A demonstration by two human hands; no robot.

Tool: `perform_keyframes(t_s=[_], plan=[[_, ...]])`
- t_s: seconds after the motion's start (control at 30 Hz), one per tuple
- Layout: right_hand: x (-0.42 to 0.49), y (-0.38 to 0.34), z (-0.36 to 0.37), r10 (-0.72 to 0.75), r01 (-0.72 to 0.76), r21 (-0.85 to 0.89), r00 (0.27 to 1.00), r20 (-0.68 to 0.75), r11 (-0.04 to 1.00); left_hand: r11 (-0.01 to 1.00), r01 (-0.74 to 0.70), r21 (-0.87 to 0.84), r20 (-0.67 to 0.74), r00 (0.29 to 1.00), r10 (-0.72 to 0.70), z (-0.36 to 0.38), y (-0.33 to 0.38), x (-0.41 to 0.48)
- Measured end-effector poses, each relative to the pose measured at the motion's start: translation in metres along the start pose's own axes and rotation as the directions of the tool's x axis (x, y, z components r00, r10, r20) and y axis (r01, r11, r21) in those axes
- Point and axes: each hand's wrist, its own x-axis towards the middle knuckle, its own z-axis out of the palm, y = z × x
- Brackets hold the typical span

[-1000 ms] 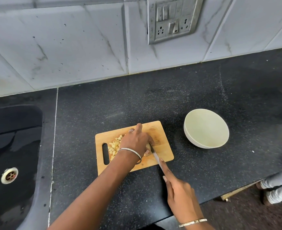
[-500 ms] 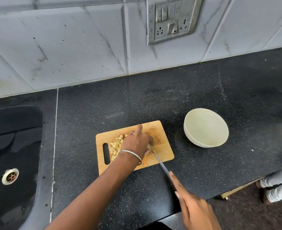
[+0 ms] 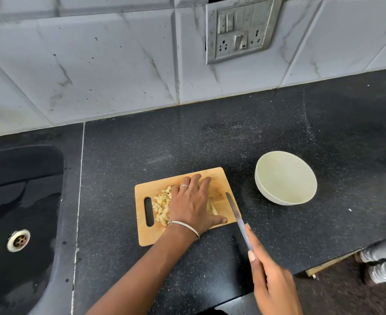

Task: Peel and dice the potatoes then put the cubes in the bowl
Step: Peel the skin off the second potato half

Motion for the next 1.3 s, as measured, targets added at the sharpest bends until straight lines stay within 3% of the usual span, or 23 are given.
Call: perform_keyframes(t_s=[0.13,0.73,0.87,1.1,1.3], plan=[[0.0,0.003,0.002,-0.015,0.016,0.033,1.0,-0.027,0.999,0.999,-0.009,0.045,-0.019,1.0,0.01,0.006,-0.002,0.006],[0.017,-0.004,0.01,-0.071,0.069,0.032,0.994,0.079,0.997,0.994,0.025,-0.109,-0.095,0.995,-0.036,0.015,-0.008,0.015],[0.027,-0.006,0.013,-0.065,0.062,0.059,0.997,0.037,0.996,0.99,0.026,-0.136,-0.13,0.991,-0.044,0.014,-0.012,0.009],[0.048,-0.016,0.021,-0.154,0.15,0.057,0.985,0.076,0.987,0.979,0.097,-0.181,-0.184,0.974,-0.131,0.011,-0.018,-0.009],[0.06,-0.022,0.021,-0.206,0.2,0.058,0.972,0.117,0.978,0.978,0.072,-0.195,-0.146,0.984,-0.102,0.013,-0.025,-0.012]])
